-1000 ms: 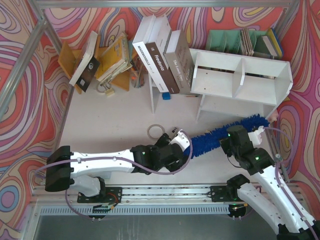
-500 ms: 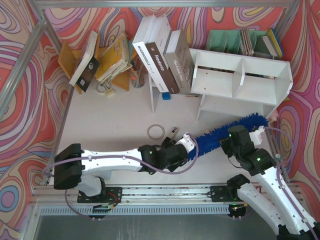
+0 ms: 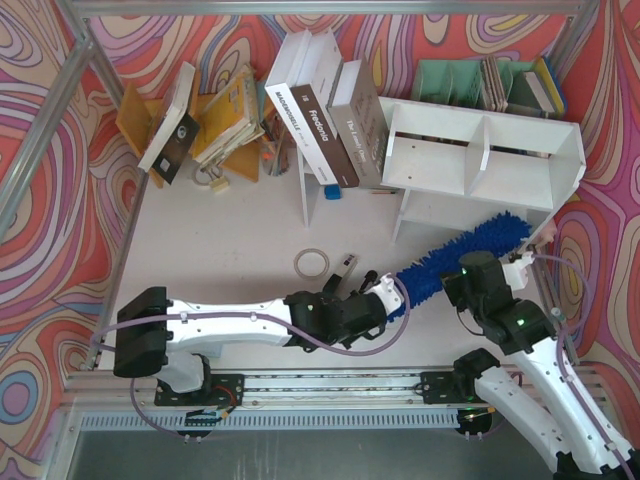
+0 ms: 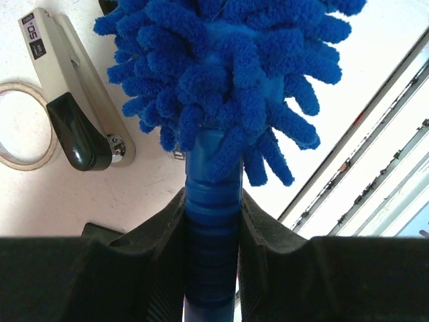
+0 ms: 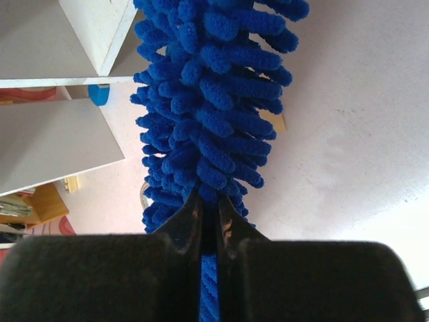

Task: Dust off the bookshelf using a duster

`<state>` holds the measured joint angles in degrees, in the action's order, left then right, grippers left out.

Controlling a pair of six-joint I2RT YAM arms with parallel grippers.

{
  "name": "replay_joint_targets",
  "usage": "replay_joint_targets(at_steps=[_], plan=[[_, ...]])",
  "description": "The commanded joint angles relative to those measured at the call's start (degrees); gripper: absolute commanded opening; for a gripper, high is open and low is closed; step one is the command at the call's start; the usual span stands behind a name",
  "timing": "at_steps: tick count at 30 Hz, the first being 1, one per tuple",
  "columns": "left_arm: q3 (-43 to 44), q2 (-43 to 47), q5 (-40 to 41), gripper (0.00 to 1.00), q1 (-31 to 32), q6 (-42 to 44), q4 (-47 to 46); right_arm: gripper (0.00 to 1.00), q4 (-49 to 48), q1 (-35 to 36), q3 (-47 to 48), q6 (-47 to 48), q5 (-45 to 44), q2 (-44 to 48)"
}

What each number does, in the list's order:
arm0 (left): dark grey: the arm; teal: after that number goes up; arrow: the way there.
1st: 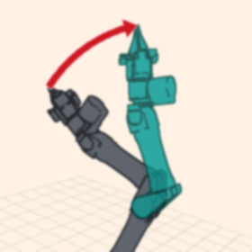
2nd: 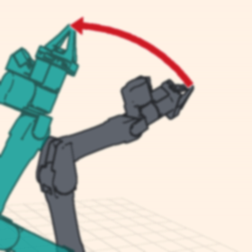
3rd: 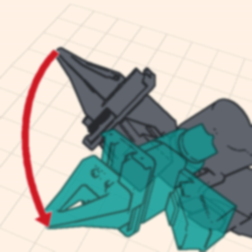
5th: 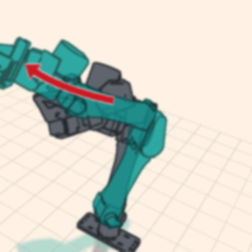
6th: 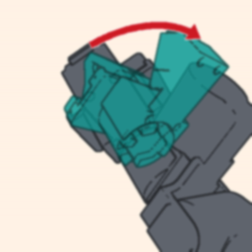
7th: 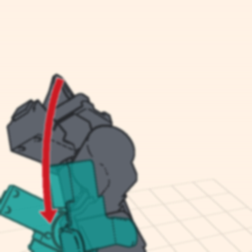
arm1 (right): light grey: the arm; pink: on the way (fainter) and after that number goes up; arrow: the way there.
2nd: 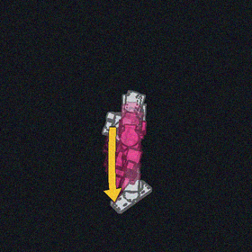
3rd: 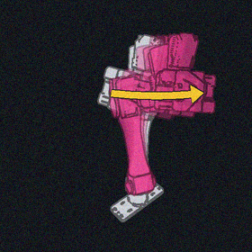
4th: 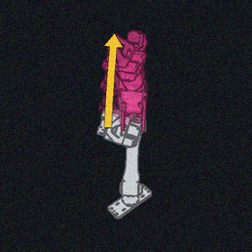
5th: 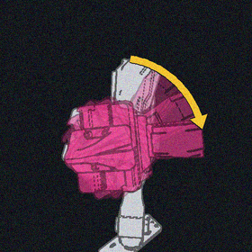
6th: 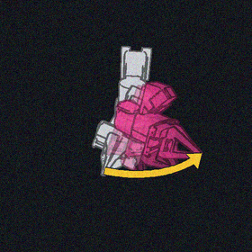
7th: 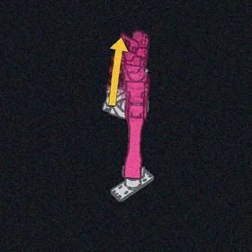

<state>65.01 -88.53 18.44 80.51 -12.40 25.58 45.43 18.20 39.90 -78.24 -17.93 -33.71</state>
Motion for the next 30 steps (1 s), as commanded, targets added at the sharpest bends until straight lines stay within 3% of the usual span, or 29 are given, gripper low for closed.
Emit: replay_joint_targets(at_steps=[1, 8, 15, 22, 30], plan=[[2.97, 0.46, 5.86, 0.0, 1.24, -1.66, 1.07, 0.18, 3.0, -0.21, -0.16, 0.55, -1.4, 1.16], [9.7, -0.14, 7.2, 0.0, 4.83, -2.16, 5.71, 0.6, -4.07, -0.18, -2.06, 6.99, 2.16, 4.41], [9.42, 1.63, 8.49, 0.0, 6.3, -2.36, 5.17, 0.74, -4.51, -0.18, -2.26, 7.72, 2.77, 5.9], [9.34, 3.52, 8.59, 0.0, 7.35, -2.95, 4.23, 0.71, -5.57, -0.19, -3.82, 6.38, 3.85, 5.15], [8.34, 5.93, 9.44, 0.0, 8.43, -3.5, 1.52, 0.55, -5.56, -0.22, -2.5, 5.67, 2.41, 4.76]])
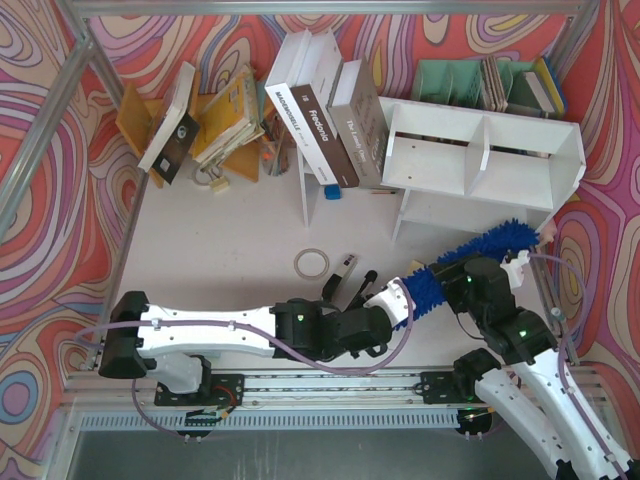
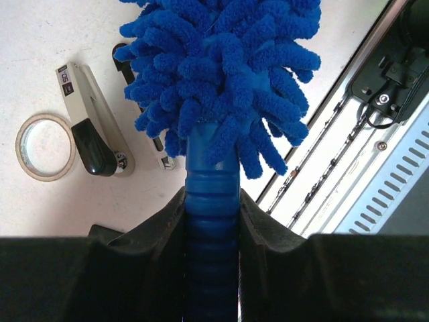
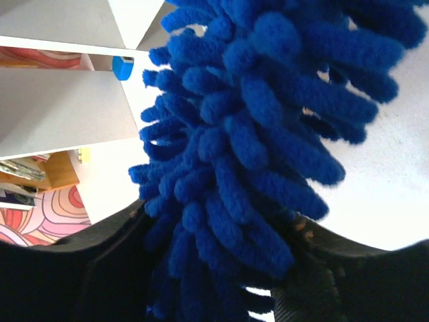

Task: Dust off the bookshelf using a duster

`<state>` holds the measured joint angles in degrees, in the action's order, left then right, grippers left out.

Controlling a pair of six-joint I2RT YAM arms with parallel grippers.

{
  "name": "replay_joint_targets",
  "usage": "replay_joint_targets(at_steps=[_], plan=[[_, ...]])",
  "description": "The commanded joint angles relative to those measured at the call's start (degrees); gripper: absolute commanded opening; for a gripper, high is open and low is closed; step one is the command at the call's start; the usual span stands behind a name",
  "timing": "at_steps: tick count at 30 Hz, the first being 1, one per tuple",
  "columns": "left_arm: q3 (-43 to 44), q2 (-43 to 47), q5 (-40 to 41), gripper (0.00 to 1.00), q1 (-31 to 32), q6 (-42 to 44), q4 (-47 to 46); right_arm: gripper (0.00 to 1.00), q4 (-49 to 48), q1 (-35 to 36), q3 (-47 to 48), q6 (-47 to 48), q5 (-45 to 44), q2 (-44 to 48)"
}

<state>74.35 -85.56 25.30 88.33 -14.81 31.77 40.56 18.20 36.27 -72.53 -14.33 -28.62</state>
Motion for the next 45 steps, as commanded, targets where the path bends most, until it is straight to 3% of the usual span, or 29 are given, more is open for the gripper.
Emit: replay_joint_targets(at_steps=[1, 3, 7, 13, 21, 25, 32, 45], plan=[[-1.24, 3.09, 2.49, 0.0, 0.61, -1.02, -4.91, 0.51, -0.73, -0.23, 1.43, 0.06, -1.38, -0.5], [-1.62, 3.2, 2.1, 0.0, 0.65, -0.82, -5.44, 0.43, -0.61, -0.2, 2.28, 0.11, -1.64, -0.77], [-3.6, 3.21, 2.74, 0.23, 0.73, -0.29, -6.76, 0.21, -0.17, -0.19, 3.91, -0.28, -1.72, -0.76], [-6.4, 2.93, 3.88, 0.42, 0.68, -0.33, -9.1, 0.0, -0.2, -0.2, 5.2, -2.44, 0.38, -0.47], [-8.25, 1.88, 2.9, 0.7, 0.29, -0.62, -11.23, 0.0, -1.43, -0.19, 5.22, -5.1, 2.49, 0.18], [-10.0, 1.91, 0.55, 0.75, -1.17, -1.43, -12.86, 0.0, -1.54, -0.2, 5.3, -5.78, 2.41, 0.74], [-9.7, -0.89, -5.23, 0.72, -2.16, -1.63, -11.63, 0.0, -1.72, -0.19, 5.32, -6.24, 1.85, 1.06], [-7.93, -3.67, -8.91, 0.21, -2.25, -3.07, -12.44, 0.0, -2.61, -0.19, 4.12, -7.91, 1.54, 1.86]])
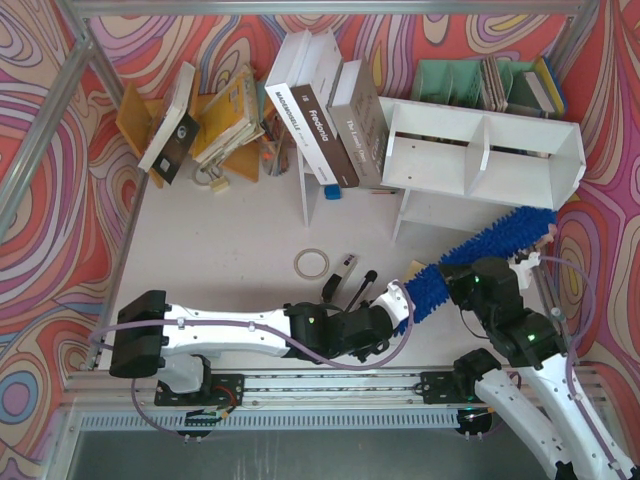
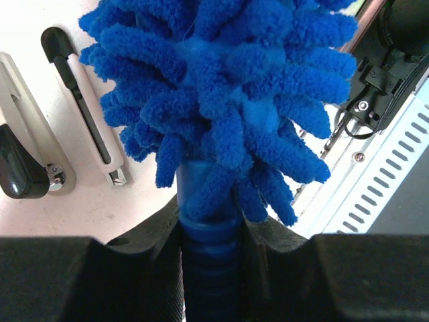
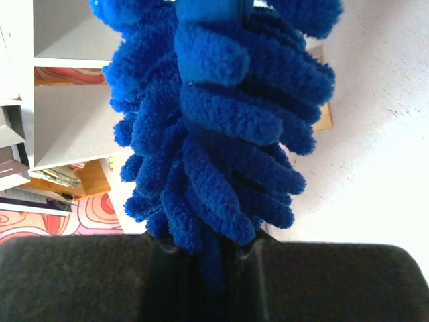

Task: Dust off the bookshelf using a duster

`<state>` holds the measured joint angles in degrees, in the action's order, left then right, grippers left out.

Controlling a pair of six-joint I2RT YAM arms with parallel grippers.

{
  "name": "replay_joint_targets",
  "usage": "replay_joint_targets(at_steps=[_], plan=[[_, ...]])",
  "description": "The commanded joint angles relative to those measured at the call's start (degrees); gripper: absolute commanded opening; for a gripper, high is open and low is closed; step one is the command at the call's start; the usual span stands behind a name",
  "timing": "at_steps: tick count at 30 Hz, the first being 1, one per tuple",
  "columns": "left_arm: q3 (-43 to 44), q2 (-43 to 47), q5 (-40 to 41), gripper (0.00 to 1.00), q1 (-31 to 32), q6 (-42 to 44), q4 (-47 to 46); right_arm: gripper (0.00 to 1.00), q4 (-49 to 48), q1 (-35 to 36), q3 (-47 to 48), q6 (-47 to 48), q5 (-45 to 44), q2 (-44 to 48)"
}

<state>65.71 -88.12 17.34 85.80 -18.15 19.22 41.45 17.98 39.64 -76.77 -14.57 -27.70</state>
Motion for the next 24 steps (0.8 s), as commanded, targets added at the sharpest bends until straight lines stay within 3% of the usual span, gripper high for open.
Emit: replay_joint_targets(at_steps=[1, 4, 6, 12, 15, 19, 24], plan=[[0.81, -1.03, -0.65, 0.17, 0.33, 0.16, -0.09, 0.0, -3.44, 0.03, 0.71, -3.65, 1.75, 0.91], [1.19, -0.56, 0.4, 0.03, 0.33, -0.4, 0.27, 0.0, -2.46, 0.04, 0.62, -3.64, 1.44, 1.03], [1.71, -0.16, 1.74, 0.0, 0.34, -1.02, 1.24, 0.0, -1.51, 0.03, 0.77, -3.42, 0.92, 1.21], [2.48, 2.25, 2.79, 0.0, 0.42, -2.56, 3.78, 0.5, 2.42, 0.03, 3.97, 0.35, -2.19, 1.49], [3.32, 2.93, 2.64, 0.0, 0.78, -2.85, 5.73, 0.69, 3.62, 0.03, 6.58, 3.75, -3.98, 1.7], [5.61, 2.65, 3.2, 0.0, 2.17, -3.09, 9.25, 0.83, 4.48, -0.03, 11.39, 10.67, -6.13, 0.96], [6.21, 4.25, 4.38, 0.0, 4.41, -4.26, 11.85, 0.93, 3.99, 0.04, 19.43, 22.54, -7.9, -1.36]])
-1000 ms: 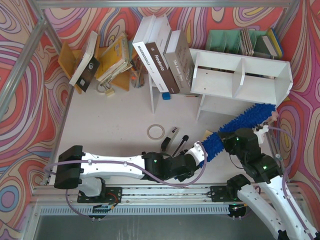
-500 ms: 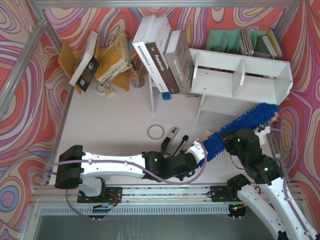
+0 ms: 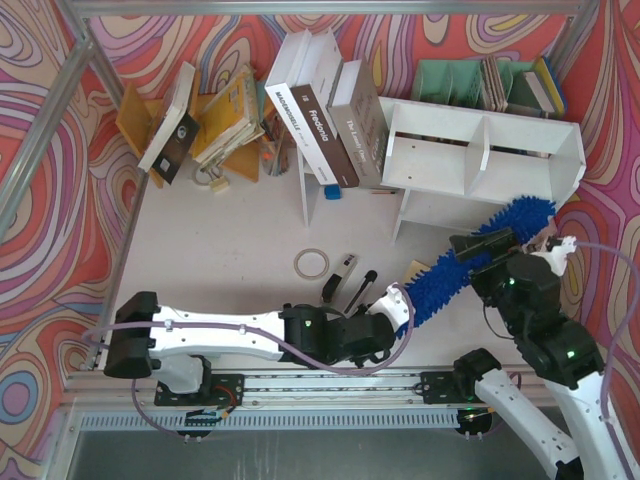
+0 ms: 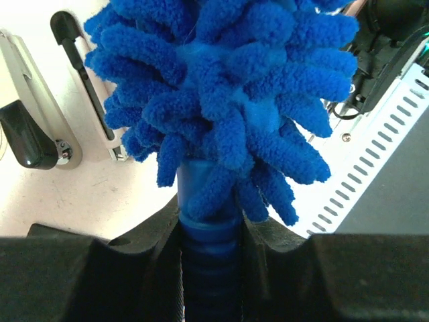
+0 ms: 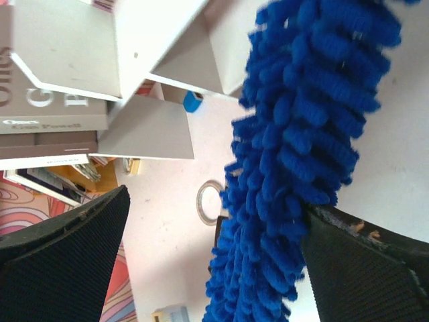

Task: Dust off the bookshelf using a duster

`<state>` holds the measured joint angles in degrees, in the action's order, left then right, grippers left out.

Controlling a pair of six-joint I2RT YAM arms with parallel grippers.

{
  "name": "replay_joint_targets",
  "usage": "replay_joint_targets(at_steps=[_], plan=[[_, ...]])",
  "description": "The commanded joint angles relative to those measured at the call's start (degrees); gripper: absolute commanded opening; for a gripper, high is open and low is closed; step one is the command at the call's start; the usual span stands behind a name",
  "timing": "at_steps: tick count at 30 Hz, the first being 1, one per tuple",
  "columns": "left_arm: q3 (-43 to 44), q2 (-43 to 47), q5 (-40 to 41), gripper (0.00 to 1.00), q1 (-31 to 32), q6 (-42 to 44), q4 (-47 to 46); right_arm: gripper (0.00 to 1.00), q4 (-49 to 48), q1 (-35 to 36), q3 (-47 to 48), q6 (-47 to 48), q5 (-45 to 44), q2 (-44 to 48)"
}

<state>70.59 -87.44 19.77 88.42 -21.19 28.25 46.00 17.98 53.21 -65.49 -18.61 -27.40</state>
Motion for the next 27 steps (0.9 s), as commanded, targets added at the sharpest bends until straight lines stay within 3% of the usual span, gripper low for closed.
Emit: replay_joint_targets(at_steps=[1, 7, 13, 18, 27], plan=[[1.31, 4.04, 2.58, 0.0, 2.25, -1.49, 3.29, 0.93, -0.67, 0.03, 7.79, 13.75, -4.35, -2.09], [1.68, 6.52, 6.03, 0.0, 5.25, -3.29, 5.39, 0.94, -3.25, 0.04, 18.35, 27.5, -7.15, -4.72], [3.55, 8.55, 12.93, 0.0, 7.52, -5.77, 7.22, 0.94, -4.22, 0.04, 24.04, 33.52, -10.88, -7.7], [5.89, 10.42, 22.34, 0.0, 7.64, -8.05, 9.35, 0.95, -10.17, 0.02, 19.65, 36.76, -14.6, -4.43], [13.74, 9.82, 35.6, 0.0, 7.58, -5.59, 10.9, 0.96, -24.6, 0.04, 1.24, 43.55, -15.69, 9.11]])
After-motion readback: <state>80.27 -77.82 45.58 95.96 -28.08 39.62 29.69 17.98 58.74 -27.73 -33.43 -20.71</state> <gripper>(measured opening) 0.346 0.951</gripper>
